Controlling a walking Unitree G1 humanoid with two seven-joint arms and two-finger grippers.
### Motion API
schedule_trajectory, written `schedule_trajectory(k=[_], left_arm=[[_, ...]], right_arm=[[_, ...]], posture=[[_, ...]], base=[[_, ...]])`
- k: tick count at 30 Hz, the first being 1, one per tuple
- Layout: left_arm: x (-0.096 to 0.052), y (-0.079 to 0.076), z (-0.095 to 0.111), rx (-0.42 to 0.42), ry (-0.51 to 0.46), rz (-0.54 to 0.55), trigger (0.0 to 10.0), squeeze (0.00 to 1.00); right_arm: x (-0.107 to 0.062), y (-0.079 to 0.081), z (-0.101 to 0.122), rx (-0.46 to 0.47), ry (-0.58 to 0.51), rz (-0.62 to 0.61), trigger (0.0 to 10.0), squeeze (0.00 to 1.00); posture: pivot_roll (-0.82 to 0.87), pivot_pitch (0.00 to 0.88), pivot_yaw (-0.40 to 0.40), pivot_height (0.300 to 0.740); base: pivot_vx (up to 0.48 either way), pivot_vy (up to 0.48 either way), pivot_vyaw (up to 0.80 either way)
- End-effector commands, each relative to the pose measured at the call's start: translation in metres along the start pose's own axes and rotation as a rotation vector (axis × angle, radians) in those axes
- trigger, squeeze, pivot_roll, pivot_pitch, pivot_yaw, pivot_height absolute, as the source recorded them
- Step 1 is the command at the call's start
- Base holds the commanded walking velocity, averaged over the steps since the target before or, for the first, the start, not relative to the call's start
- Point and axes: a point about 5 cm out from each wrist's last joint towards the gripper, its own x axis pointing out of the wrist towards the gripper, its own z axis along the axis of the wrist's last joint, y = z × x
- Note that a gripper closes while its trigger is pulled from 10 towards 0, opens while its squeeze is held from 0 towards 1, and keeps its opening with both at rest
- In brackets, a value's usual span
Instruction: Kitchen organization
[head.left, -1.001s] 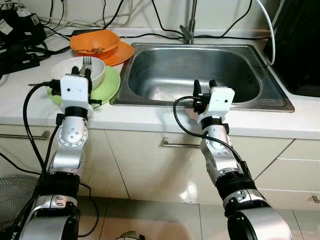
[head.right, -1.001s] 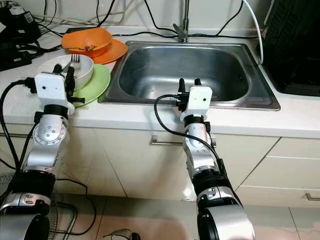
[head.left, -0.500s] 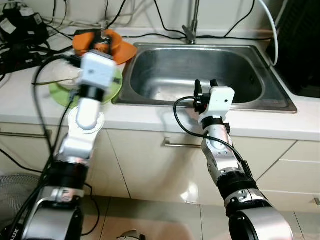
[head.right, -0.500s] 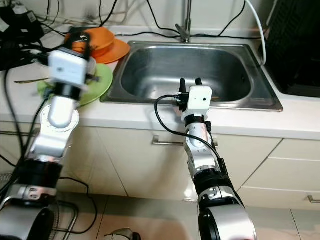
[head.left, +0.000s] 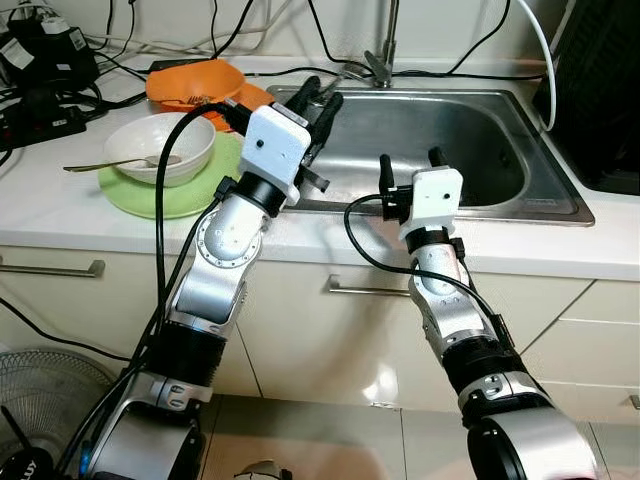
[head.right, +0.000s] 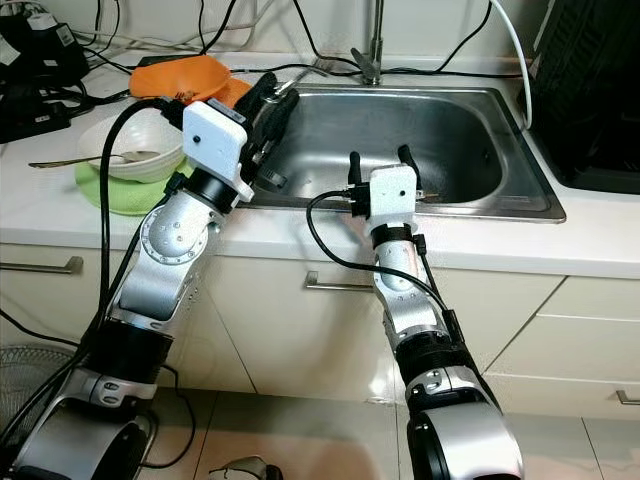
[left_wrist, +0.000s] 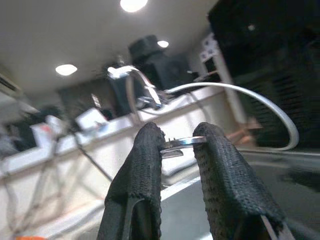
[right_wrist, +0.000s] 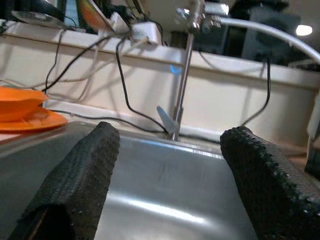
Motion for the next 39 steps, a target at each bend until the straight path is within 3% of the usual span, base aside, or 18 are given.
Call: schedule_trajectory(k=[1, 6, 11, 28, 39], left_arm=[[0.001, 0.000, 0.004, -0.029, -0.002, -0.028, 10.0, 0.00], [-0.003, -0.019, -0.004, -0.077, 0.059, -0.174, 10.0, 0.00], [-0.007, -0.025, -0.006, -0.104, 0.083, -0.227, 10.0, 0.00], [-0.013, -0.023, -0.010, -0.124, 0.154, -0.307, 10.0, 0.00], [-0.018, -0.018, -0.012, -0.189, 0.186, -0.341, 10.0, 0.00]], right_arm=[[0.003, 0.003, 0.004, -0.010, -0.022, 0.013, 10.0, 0.00], [0.004, 0.005, 0.005, -0.011, -0.029, 0.025, 10.0, 0.00], [0.004, 0.007, 0.007, -0.012, -0.035, 0.027, 10.0, 0.00], [0.004, 0.014, 0.009, 0.012, -0.045, 0.036, 10.0, 0.00], [0.003, 0.016, 0.007, 0.014, -0.042, 0.053, 10.0, 0.00]], posture=[[0.17, 0.000, 0.061, 0.740], [0.16, 0.000, 0.062, 0.740], [0.16, 0.000, 0.063, 0.740], [0.17, 0.000, 0.067, 0.740], [0.17, 0.000, 0.070, 0.740]], base=[[0.000, 0.000, 0.00], [0.000, 0.000, 0.00], [0.000, 0.000, 0.00], [0.000, 0.000, 0.00], [0.000, 0.000, 0.00]])
